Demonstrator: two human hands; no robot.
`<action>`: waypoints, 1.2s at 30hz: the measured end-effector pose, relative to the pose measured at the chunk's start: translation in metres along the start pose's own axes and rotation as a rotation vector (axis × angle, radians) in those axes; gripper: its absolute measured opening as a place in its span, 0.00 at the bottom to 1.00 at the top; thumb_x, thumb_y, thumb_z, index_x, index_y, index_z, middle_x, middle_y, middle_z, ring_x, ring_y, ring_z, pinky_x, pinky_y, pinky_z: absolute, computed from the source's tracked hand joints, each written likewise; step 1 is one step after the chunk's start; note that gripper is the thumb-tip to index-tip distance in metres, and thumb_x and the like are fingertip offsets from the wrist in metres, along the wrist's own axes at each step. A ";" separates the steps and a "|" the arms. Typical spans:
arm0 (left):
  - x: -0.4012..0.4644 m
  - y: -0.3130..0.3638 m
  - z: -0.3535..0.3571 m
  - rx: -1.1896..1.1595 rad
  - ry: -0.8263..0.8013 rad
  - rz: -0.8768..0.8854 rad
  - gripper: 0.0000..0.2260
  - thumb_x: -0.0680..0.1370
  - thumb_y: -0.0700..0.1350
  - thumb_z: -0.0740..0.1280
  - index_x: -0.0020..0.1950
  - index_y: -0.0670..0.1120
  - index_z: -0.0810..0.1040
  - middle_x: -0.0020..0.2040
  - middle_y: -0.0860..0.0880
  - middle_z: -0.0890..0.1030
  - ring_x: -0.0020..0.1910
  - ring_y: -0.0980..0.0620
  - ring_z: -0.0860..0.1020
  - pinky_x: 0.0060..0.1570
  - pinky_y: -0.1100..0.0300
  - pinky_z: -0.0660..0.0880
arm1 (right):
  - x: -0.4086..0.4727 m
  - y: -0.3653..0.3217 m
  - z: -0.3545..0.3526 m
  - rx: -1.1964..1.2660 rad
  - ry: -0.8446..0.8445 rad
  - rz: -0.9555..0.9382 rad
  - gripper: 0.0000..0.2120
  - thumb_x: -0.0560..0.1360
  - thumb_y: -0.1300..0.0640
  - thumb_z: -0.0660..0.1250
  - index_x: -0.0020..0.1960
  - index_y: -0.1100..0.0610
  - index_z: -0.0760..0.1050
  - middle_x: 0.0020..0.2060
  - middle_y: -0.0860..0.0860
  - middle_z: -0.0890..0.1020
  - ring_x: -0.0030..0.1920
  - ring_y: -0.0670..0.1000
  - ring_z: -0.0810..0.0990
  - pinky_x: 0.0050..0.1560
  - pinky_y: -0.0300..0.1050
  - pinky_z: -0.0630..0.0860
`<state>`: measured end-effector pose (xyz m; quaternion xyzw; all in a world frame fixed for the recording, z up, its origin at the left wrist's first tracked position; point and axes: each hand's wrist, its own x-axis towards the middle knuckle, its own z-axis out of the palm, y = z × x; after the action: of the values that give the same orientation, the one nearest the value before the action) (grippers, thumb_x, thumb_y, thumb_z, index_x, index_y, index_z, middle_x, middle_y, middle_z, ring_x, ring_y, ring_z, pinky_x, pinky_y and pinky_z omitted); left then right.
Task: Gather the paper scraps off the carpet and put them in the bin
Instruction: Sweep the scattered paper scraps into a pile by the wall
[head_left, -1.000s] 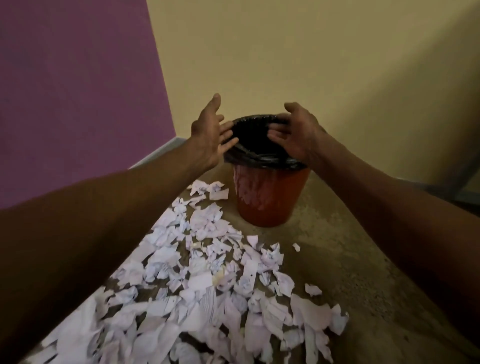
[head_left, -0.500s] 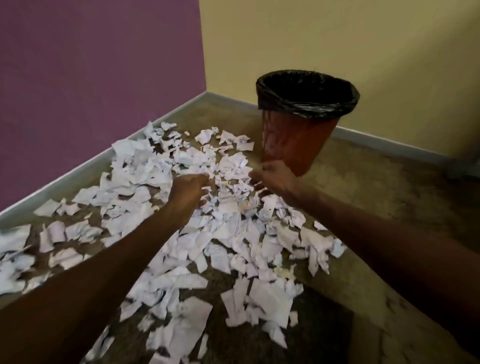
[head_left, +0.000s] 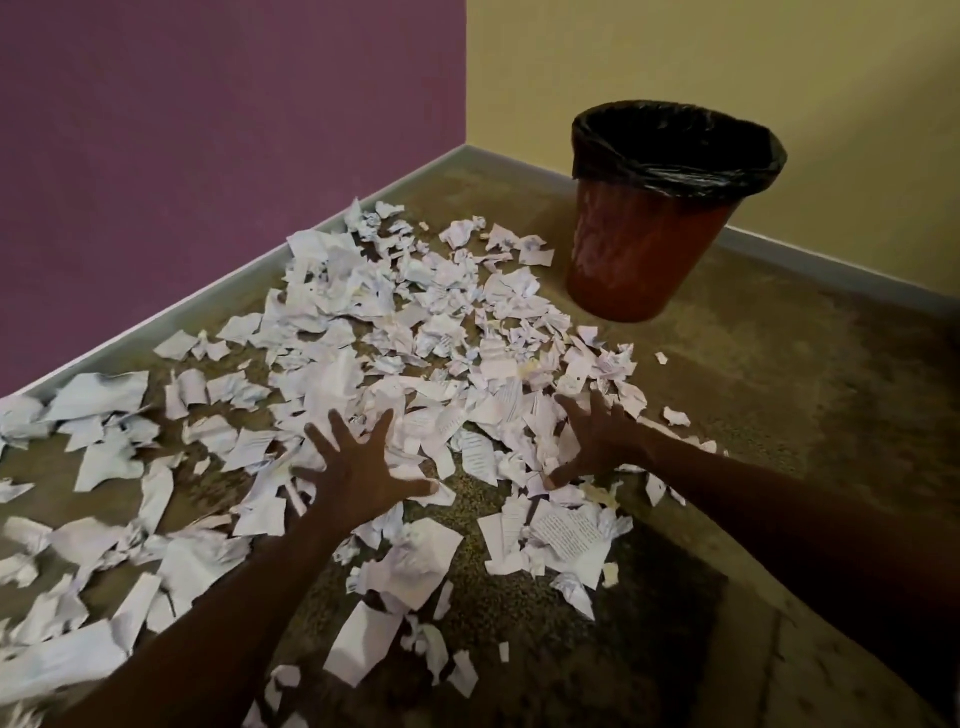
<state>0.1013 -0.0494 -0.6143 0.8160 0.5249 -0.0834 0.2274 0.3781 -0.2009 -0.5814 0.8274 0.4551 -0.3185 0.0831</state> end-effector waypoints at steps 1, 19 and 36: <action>0.001 -0.004 0.003 0.015 -0.043 0.002 0.60 0.53 0.79 0.67 0.77 0.65 0.40 0.77 0.40 0.31 0.74 0.31 0.32 0.63 0.21 0.46 | 0.001 0.000 0.006 0.043 -0.010 0.002 0.66 0.56 0.29 0.75 0.76 0.42 0.32 0.75 0.62 0.33 0.75 0.70 0.39 0.73 0.69 0.49; 0.023 -0.021 0.020 0.193 0.262 0.326 0.19 0.74 0.49 0.72 0.65 0.49 0.75 0.62 0.39 0.74 0.55 0.36 0.76 0.50 0.47 0.77 | 0.031 -0.043 0.067 -0.013 0.460 -0.159 0.27 0.72 0.38 0.66 0.68 0.44 0.65 0.67 0.59 0.60 0.62 0.65 0.67 0.54 0.58 0.74; -0.001 0.021 -0.081 -0.265 0.306 0.202 0.26 0.72 0.46 0.76 0.67 0.40 0.76 0.64 0.39 0.79 0.61 0.41 0.77 0.59 0.53 0.71 | 0.009 -0.031 0.005 0.449 0.542 -0.186 0.15 0.68 0.53 0.76 0.51 0.58 0.80 0.50 0.54 0.78 0.49 0.52 0.74 0.43 0.43 0.68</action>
<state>0.1116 -0.0205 -0.5368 0.8304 0.4755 0.1344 0.2575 0.3549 -0.1789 -0.5861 0.8344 0.4528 -0.1856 -0.2536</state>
